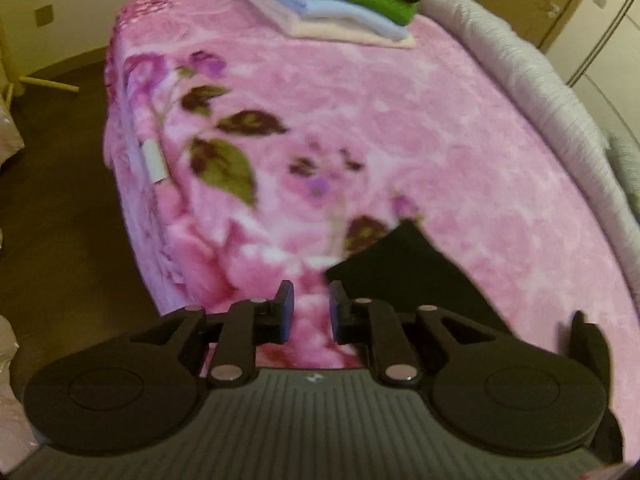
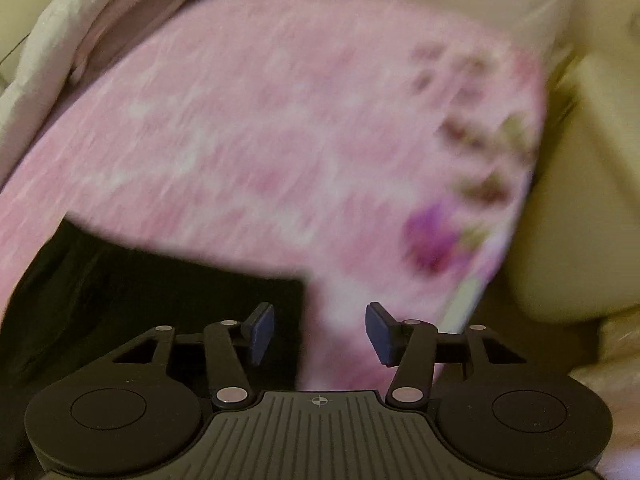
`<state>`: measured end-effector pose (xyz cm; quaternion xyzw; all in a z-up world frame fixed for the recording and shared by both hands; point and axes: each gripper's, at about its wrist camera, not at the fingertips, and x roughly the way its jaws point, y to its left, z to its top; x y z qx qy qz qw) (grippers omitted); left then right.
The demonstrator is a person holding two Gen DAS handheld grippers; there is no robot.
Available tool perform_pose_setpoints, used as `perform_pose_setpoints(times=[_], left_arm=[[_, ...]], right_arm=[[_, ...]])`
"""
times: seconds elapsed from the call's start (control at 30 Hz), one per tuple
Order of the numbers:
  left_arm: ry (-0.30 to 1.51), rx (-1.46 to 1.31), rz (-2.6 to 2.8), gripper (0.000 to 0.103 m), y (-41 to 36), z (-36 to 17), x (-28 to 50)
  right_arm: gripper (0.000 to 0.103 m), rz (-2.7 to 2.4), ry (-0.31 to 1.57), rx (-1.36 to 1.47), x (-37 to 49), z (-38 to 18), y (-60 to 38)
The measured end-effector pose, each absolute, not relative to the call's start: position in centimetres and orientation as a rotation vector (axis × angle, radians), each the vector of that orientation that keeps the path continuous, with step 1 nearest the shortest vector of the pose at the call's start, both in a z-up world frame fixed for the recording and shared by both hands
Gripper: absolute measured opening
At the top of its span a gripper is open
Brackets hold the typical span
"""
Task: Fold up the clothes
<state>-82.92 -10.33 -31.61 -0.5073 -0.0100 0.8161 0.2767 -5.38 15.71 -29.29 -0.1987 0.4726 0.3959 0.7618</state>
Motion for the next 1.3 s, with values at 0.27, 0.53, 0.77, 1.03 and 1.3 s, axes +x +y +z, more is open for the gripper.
perform_pose_setpoints(times=[0.27, 0.53, 0.77, 1.03, 1.3], left_arm=[[0.06, -1.335, 1.816, 0.016, -1.7, -29.7, -76.2], [0.164, -1.327, 1.569, 0.019, 7.4, -32.0, -74.9], [0.086, -1.496, 1.459, 0.026, 12.6, -35.1, -80.0], [0.024, -1.567, 1.307, 0.033, 17.6, -37.0, -80.8], [-0.08, -1.648, 1.248, 0.03, 21.1, -40.4, -79.3]], right_arm=[[0.052, 1.405, 0.962, -0.655, -13.3, -28.7, 19.4], [0.052, 1.847, 0.732, -0.947, -27.4, -29.5, 20.4], [0.052, 1.772, 0.345, -1.271, -35.4, -33.6, 17.4], [0.052, 1.899, 0.068, -1.391, -42.3, -36.1, 16.6], [0.02, 1.985, 0.046, -1.428, -42.8, -37.8, 17.7]])
